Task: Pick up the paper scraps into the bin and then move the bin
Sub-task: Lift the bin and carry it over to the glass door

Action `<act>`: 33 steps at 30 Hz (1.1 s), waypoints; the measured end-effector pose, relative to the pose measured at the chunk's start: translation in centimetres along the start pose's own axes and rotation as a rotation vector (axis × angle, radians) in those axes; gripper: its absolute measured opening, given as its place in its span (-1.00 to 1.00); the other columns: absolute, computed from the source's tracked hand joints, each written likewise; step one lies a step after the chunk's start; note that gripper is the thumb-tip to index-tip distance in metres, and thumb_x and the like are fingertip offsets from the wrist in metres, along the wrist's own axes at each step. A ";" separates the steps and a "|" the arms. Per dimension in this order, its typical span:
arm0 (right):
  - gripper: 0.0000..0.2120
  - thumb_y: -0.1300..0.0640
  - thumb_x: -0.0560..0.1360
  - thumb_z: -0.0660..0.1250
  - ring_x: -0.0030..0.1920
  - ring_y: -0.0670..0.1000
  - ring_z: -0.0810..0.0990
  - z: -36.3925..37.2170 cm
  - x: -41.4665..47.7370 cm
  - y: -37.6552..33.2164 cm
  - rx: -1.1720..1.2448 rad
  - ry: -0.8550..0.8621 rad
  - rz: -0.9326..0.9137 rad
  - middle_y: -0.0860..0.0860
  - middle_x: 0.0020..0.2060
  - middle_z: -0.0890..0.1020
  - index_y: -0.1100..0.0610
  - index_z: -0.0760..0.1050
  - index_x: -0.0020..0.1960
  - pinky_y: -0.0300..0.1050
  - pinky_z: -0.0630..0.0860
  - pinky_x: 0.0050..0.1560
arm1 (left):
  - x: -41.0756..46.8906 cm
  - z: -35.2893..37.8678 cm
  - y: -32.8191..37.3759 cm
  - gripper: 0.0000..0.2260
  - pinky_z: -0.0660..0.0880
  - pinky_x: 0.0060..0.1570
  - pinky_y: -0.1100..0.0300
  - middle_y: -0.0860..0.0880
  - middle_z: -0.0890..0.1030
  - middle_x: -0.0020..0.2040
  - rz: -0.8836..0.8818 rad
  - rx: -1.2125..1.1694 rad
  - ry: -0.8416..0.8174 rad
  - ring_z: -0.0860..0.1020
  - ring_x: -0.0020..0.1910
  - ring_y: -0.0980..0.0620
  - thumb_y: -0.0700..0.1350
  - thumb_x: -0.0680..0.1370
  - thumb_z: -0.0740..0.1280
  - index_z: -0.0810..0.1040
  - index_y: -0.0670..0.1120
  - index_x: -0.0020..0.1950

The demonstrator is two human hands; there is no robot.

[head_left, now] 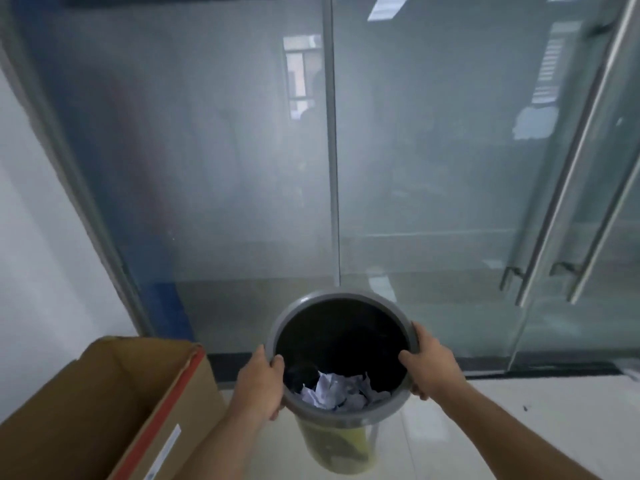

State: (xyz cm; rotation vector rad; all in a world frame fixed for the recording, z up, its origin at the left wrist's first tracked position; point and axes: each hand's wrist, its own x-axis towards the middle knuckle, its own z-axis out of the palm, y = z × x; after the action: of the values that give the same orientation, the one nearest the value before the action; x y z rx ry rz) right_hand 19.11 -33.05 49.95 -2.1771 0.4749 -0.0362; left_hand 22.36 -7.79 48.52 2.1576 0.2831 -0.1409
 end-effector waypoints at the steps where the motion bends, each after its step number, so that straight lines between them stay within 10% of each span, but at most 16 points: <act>1: -0.54 0.17 0.49 0.23 -0.43 0.10 0.60 -1.5 -0.1 -1.9 -0.022 0.004 -0.029 0.12 -0.20 0.61 0.05 0.29 0.39 -0.15 0.51 -0.55 | -0.6 -1.4 2.0 -0.77 0.52 -0.54 0.20 -0.16 0.64 -0.14 0.020 -0.004 0.021 0.65 -0.36 -0.08 0.00 0.66 0.14 0.41 -0.06 0.26; 16: -0.60 0.22 0.48 0.21 -0.52 0.10 0.57 -10.1 -3.8 -10.1 0.051 0.197 -0.105 0.17 -0.34 0.63 0.12 0.39 0.31 -0.09 0.54 -0.54 | -2.9 -8.2 12.2 -0.83 0.44 -0.53 0.26 -0.16 0.64 -0.18 0.300 -0.081 -0.005 0.53 -0.48 0.05 0.01 0.65 0.16 0.45 -0.04 0.11; 33: -0.74 0.25 0.47 0.19 -0.49 0.12 0.54 -31.2 -16.5 5.3 0.060 0.758 0.230 0.23 -0.29 0.64 0.04 0.41 0.12 -0.07 0.48 -0.49 | -13.7 15.6 27.3 -0.78 0.43 -0.58 0.24 -0.18 0.60 -0.19 0.583 -0.065 -0.577 0.54 -0.48 0.00 -0.04 0.64 0.14 0.44 -0.13 0.17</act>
State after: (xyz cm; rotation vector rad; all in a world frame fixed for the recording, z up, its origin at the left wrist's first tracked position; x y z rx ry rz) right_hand -3.97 -54.12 67.21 -1.9791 1.1241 -0.7548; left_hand 16.19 -37.58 64.25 1.9498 -0.6551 -0.3972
